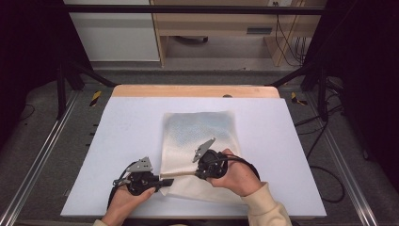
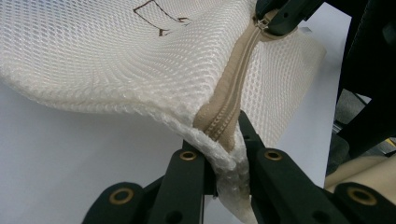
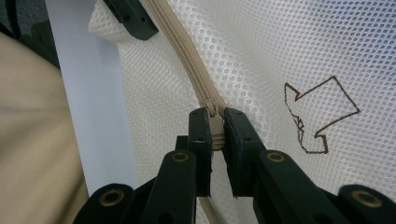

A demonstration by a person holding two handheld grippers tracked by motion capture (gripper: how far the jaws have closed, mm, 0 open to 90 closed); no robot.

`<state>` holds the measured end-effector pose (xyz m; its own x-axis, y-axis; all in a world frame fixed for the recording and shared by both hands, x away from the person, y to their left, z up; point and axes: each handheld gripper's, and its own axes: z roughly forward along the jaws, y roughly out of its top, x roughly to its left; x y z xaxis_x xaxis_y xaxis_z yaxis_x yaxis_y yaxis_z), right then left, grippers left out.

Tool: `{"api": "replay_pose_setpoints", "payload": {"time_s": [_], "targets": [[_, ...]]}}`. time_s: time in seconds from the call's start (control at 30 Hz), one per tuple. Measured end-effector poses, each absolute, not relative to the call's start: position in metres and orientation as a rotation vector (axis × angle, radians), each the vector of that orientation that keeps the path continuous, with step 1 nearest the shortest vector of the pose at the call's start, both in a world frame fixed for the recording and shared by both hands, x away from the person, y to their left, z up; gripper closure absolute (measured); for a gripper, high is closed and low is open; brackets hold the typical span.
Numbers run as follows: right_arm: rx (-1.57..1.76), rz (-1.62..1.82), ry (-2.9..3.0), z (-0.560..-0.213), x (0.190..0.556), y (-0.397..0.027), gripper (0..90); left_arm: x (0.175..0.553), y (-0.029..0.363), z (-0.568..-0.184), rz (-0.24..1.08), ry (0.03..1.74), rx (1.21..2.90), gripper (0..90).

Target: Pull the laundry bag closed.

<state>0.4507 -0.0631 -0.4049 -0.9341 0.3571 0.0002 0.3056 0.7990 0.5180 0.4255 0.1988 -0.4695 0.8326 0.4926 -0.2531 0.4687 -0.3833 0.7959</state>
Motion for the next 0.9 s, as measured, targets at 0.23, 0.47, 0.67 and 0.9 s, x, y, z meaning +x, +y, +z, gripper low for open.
{"api": "replay_pose_setpoints", "payload": {"time_s": [0.23, 0.47, 0.67, 0.9], "targets": [[0.532, 0.797, 2.89, -0.4064, 0.45, -0.0617, 81.9, 0.4257, 0.1992, -0.4699, 0.032, 0.71, 2.039, 84.2], [0.529, 0.8, 2.895, -0.4074, 0.4511, -0.0627, 81.8, 0.4261, 0.1993, -0.4701, 0.029, 0.709, 2.04, 84.2], [0.535, 0.8, 2.894, -0.4079, 0.4495, -0.0637, 81.8, 0.4253, 0.1995, -0.4688, 0.036, 0.705, 2.041, 84.2], [0.549, 0.799, 2.886, -0.4068, 0.4482, -0.0688, 81.8, 0.4257, 0.2005, -0.4683, 0.035, 0.707, 2.037, 84.2]]}}
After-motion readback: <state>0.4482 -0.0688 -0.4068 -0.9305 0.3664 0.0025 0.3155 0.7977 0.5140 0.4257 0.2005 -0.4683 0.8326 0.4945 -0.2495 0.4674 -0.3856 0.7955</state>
